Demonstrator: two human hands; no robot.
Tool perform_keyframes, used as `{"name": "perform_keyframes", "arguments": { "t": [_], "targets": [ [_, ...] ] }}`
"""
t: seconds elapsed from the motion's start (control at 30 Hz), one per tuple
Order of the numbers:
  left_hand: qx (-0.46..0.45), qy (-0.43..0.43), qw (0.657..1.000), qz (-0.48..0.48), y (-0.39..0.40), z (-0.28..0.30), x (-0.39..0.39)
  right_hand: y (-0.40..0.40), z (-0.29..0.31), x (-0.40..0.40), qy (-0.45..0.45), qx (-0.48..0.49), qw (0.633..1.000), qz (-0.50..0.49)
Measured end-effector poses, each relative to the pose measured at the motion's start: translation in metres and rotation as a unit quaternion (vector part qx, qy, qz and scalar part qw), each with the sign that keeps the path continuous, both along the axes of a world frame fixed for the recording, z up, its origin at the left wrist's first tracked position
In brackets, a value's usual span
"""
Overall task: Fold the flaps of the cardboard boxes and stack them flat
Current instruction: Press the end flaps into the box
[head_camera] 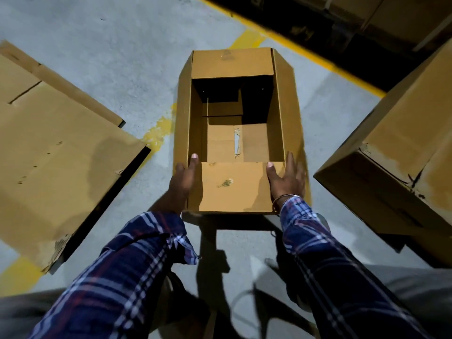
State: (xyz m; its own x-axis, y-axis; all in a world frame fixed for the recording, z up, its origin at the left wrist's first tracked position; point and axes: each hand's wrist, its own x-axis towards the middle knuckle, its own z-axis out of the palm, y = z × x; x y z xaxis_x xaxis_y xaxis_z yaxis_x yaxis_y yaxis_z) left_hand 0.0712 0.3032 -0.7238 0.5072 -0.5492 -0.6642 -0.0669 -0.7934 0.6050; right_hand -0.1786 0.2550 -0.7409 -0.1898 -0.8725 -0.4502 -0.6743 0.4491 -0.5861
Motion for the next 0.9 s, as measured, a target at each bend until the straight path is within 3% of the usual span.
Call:
{"name": "perform_keyframes", "arguments": {
  "t": [0.1, 0.23, 0.33, 0.47, 0.6, 0.67, 0.77, 0.9],
  "targets": [
    [-0.019, -0.041, 0.998, -0.031, -0.005, 0.037, 0.009, -0.002, 0.014, 0.021, 0.074, -0.168, 0.975, 0.122],
    [-0.065, -0.076, 0.973, -0.208, -0.014, 0.113, 0.019, -0.003, 0.031, 0.055, 0.149, -0.109, 0.943, 0.276],
    [-0.085, -0.084, 0.943, -0.312, -0.013, 0.182, 0.019, 0.002, 0.058, 0.066, 0.188, -0.137, 0.935, 0.270],
    [-0.115, -0.161, 0.905, -0.376, 0.024, 0.260, 0.012, 0.011, 0.112, 0.066, 0.140, -0.131, 0.951, 0.244],
    [-0.129, -0.163, 0.893, -0.398, 0.068, 0.279, 0.008, 0.031, 0.147, 0.059, 0.080, -0.039, 0.937, 0.339],
    [-0.080, -0.164, 0.870, -0.458, 0.076, 0.278, 0.004, 0.044, 0.150, 0.058, 0.105, 0.019, 0.905, 0.412],
    [-0.064, -0.166, 0.849, -0.497, 0.076, 0.280, -0.006, 0.071, 0.141, 0.054, 0.124, 0.097, 0.883, 0.443],
    [-0.057, -0.187, 0.835, -0.515, 0.073, 0.273, -0.014, 0.102, 0.104, 0.047, 0.223, 0.068, 0.841, 0.488]
  ]
}}
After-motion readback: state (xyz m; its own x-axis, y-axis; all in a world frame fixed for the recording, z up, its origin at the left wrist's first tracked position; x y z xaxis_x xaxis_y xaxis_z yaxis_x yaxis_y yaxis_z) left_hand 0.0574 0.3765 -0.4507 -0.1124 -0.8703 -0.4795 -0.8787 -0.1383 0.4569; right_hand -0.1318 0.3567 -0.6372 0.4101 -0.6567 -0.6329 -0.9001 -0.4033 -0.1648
